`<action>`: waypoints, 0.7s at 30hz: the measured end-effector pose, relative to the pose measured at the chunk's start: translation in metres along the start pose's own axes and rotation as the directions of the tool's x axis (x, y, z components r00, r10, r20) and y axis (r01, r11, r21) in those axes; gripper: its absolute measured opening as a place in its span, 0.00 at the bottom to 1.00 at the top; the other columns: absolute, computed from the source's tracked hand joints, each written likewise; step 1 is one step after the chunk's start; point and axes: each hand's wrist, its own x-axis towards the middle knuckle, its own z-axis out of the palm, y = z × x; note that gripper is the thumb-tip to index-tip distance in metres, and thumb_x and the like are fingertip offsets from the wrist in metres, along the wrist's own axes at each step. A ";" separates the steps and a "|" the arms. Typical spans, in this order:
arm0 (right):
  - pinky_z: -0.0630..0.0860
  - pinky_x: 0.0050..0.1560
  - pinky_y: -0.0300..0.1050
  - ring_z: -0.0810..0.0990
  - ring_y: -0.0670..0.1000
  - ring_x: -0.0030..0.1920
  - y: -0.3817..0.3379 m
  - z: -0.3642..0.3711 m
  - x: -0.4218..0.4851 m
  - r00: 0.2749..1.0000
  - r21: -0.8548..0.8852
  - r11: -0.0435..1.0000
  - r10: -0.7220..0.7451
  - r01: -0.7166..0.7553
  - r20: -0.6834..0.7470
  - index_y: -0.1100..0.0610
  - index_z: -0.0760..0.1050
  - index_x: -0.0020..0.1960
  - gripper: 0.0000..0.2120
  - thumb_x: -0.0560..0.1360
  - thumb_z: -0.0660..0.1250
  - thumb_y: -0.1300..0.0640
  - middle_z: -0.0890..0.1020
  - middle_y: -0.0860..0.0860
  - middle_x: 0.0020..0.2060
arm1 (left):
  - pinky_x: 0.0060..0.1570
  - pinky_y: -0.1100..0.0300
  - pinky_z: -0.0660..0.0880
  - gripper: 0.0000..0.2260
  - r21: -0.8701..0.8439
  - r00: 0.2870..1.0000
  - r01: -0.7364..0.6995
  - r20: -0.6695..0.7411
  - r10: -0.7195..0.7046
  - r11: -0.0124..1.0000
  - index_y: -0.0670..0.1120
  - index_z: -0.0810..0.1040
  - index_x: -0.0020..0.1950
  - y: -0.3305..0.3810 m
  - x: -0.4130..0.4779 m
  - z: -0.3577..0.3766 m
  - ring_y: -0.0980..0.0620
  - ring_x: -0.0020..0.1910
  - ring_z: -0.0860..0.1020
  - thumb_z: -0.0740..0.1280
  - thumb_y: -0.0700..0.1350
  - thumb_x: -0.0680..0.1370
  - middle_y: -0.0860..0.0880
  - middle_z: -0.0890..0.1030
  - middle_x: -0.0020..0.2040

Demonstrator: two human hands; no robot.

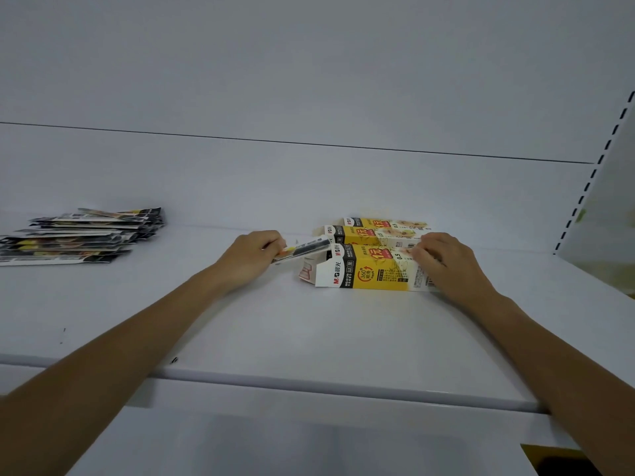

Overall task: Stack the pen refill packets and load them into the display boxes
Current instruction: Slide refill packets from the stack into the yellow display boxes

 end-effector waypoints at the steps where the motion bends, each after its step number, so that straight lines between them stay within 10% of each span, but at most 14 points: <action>1: 0.62 0.40 0.32 0.71 0.46 0.47 0.000 0.000 0.000 1.000 0.002 1.000 -0.003 0.003 0.001 0.45 0.70 0.33 0.14 0.72 0.52 0.41 0.75 0.42 0.40 | 0.36 0.60 0.63 0.13 0.013 1.000 0.003 0.022 -0.004 1.000 0.44 0.74 0.41 0.001 0.000 0.003 0.53 0.33 0.68 0.55 0.45 0.81 0.52 0.75 0.35; 21: 0.62 0.41 0.32 0.72 0.47 0.49 0.001 0.000 0.000 1.000 -0.012 1.000 -0.001 0.001 -0.003 0.52 0.76 0.39 0.17 0.73 0.53 0.45 0.76 0.45 0.44 | 0.33 0.60 0.61 0.13 0.067 0.997 0.048 -0.069 -0.043 0.997 0.40 0.71 0.41 -0.001 -0.005 0.013 0.50 0.35 0.67 0.53 0.43 0.81 0.48 0.74 0.37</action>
